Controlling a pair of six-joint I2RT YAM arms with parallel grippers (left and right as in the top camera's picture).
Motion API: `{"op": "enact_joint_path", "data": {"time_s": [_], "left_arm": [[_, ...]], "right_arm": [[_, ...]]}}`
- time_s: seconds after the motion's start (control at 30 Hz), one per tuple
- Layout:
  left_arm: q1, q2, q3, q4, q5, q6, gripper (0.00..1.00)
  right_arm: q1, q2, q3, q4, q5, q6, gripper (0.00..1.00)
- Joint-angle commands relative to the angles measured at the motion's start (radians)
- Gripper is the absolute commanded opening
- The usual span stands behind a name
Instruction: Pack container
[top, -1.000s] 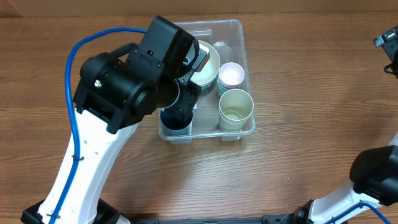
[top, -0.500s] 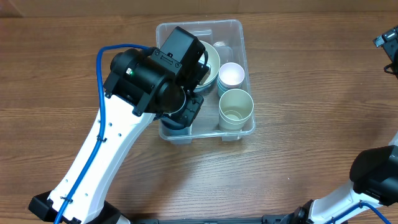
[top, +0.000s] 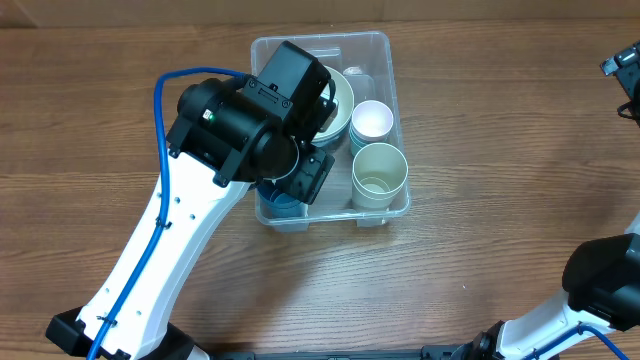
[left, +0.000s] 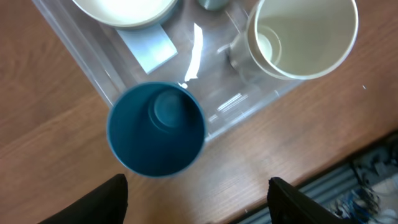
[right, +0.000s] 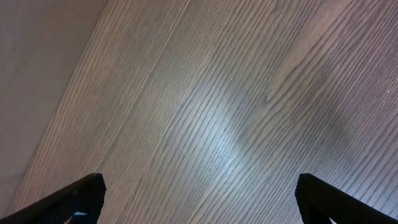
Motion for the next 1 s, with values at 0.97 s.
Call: {"op": "enact_joint_path", "data": {"time_s": [0.97], "left_arm": [[0.772, 0.249, -0.001, 0.324, -0.068, -0.203, 1.0]], "right_arm": [[-0.002, -0.025, 0.021, 0.005, 0.008, 0.008, 1.0]]}}
